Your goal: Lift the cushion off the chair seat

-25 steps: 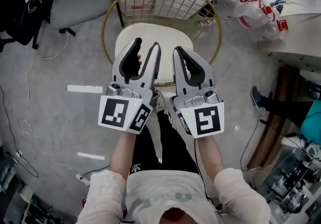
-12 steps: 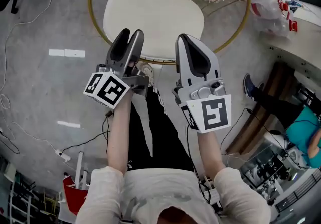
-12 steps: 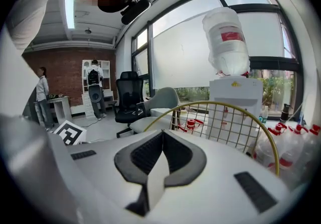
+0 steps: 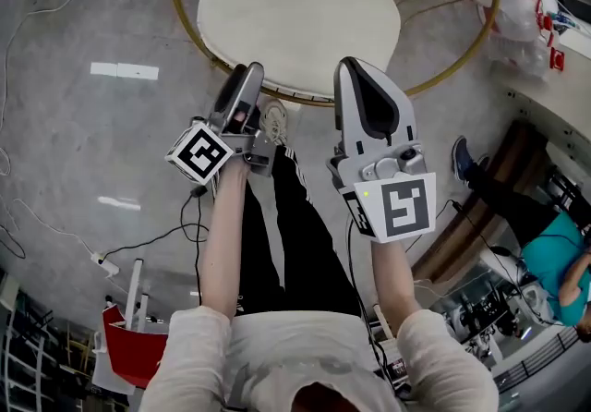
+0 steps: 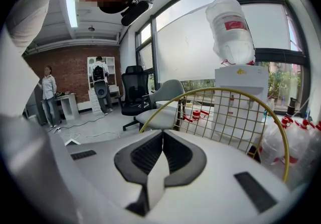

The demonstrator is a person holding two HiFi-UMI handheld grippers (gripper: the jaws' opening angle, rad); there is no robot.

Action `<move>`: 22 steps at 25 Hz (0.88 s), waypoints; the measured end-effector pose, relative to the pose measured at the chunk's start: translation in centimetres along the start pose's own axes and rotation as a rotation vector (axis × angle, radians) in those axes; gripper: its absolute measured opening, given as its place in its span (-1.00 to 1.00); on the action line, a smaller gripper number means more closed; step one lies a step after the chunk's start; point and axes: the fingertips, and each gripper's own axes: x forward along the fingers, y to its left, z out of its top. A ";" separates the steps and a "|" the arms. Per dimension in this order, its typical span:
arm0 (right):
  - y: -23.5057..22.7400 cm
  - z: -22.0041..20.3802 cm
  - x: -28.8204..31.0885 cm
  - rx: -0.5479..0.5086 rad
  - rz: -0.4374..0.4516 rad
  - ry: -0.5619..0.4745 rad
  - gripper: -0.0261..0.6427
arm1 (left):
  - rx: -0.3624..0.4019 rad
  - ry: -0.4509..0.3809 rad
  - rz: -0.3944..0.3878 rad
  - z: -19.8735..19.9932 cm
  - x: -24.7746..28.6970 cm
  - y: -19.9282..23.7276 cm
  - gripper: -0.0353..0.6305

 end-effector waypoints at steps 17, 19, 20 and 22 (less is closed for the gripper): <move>2.3 -2.4 0.3 0.060 0.062 0.026 -0.87 | -0.179 0.039 0.115 -3.9 -0.6 6.6 -0.09; 2.4 -2.7 0.1 0.069 0.064 0.031 -0.87 | -0.173 0.043 0.110 -3.9 -0.5 6.5 -0.09; 2.3 -2.9 0.1 0.075 0.063 0.034 -0.87 | -0.173 0.044 0.107 -3.8 -0.3 6.4 -0.09; 2.2 -3.3 -0.1 0.088 0.058 0.039 -0.87 | -0.178 0.042 0.100 -3.8 0.1 6.2 -0.09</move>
